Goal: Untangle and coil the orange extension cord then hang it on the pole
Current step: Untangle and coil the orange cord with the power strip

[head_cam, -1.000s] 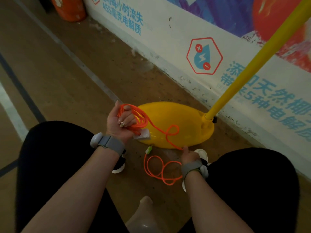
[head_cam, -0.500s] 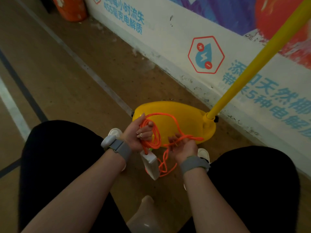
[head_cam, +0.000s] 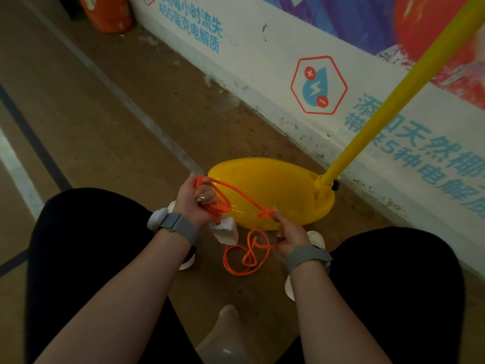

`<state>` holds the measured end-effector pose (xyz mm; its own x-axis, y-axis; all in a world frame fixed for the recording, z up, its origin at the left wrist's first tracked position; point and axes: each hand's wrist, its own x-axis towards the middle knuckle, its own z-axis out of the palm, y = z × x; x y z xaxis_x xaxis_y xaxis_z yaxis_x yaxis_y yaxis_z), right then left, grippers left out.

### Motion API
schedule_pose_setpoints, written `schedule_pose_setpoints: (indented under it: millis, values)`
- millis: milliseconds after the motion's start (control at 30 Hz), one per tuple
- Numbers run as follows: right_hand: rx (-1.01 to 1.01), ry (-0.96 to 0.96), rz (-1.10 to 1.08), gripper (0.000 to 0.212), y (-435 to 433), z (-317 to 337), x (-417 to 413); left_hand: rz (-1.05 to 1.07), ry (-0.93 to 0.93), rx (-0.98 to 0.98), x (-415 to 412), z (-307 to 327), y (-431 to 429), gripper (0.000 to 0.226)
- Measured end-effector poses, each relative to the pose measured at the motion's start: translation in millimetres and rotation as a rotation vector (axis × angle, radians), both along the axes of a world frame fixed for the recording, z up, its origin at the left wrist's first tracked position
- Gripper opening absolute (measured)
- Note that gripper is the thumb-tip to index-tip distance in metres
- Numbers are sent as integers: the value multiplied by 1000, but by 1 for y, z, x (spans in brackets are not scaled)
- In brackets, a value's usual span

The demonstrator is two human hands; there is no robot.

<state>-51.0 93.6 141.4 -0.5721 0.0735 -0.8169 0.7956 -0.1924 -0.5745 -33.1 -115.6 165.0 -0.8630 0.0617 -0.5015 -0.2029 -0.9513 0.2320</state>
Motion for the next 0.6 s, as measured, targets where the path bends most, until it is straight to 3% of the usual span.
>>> schedule_pose_setpoints:
  millis: [67, 133, 267, 400, 500, 600]
  values:
    - [6, 47, -55, 30, 9, -4, 2, 90, -40, 17, -1, -5, -7, 57]
    - [114, 65, -141, 47, 21, -13, 0, 217, -69, 39, -3, -5, -16, 56]
    - [531, 6, -60, 55, 29, -19, -5, 288, -61, 120, -6, 0, -27, 58]
    - [594, 104, 266, 45, 10, -27, 1, -99, -22, 47, -1, 5, -4, 47]
    - [682, 401, 461, 50, -7, -20, 8, -391, -27, 24, 5, 4, 12, 50]
    - [370, 657, 530, 44, -25, -3, 7, -559, -40, 24, 8, 4, 22, 54]
